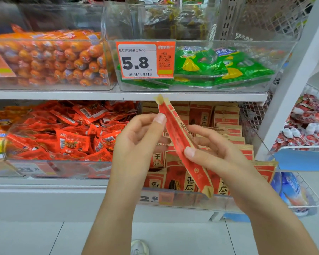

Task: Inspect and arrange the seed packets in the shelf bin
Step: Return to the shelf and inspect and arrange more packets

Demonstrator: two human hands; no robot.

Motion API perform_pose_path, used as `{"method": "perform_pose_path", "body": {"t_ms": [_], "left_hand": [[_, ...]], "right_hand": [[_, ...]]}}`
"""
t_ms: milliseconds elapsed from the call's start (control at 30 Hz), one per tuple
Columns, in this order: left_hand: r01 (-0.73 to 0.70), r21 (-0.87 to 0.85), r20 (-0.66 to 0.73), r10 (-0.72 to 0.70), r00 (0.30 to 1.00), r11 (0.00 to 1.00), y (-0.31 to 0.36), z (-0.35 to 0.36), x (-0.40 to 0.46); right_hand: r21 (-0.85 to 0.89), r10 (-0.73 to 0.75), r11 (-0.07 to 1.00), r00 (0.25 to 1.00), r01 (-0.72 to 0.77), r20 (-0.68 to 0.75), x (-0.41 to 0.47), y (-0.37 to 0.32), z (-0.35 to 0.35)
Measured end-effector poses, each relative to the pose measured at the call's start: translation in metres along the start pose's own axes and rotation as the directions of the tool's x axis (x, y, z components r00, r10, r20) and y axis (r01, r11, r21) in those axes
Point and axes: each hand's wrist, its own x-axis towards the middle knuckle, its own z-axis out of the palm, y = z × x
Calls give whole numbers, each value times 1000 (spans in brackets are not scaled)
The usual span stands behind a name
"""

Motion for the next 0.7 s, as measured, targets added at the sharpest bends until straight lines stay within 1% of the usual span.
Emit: {"method": "perform_pose_path", "body": {"t_ms": [100,200,367,700], "left_hand": [[-4,-34,-59,2,998,999,-1,-2,1],[-25,-17,-54,24,998,1000,-3,-4,1],[-51,-15,9,51,999,999,-3,3,-3],[-85,-41,74,88,993,996,-4,5,-2]], "right_hand": [[-47,-11,999,998,14,64,0,-1,4],[-82,-37,996,998,41,44,2,1,7],[-78,-81,994,996,78,-32,3,5,13],[13,-111,994,993,112,-50,5,6,19]]}}
